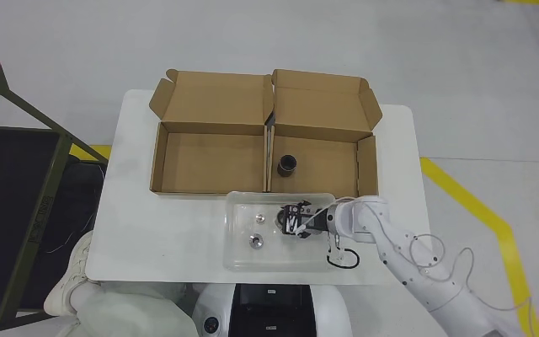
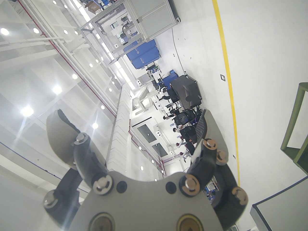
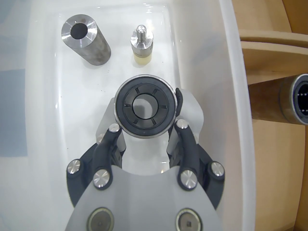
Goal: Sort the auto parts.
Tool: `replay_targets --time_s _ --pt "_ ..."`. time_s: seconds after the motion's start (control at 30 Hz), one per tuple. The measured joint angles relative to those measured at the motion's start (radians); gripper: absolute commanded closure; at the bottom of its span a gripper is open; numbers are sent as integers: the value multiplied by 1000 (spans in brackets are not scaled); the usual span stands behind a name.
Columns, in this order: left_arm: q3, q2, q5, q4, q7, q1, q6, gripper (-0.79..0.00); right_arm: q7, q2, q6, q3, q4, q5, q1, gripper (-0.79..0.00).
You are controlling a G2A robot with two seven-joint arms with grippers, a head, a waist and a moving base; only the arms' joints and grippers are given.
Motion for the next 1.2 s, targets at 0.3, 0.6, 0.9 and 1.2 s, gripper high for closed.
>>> replay_targets --time_s 0.3,0.6,0.9,1.2 --pt "0 0 0 0 0 0 0 -785 7 7 -2 37 -52 53 -14 0" --pt "0 0 0 0 0 0 0 -785 21 22 -12 103 -141 153 -54 0" --pt "0 0 0 0 0 0 0 -785 -38 30 27 165 -224 223 -81 0" --pt "0 0 0 0 0 0 0 -785 -237 25 104 227 -253 300 -84 0"
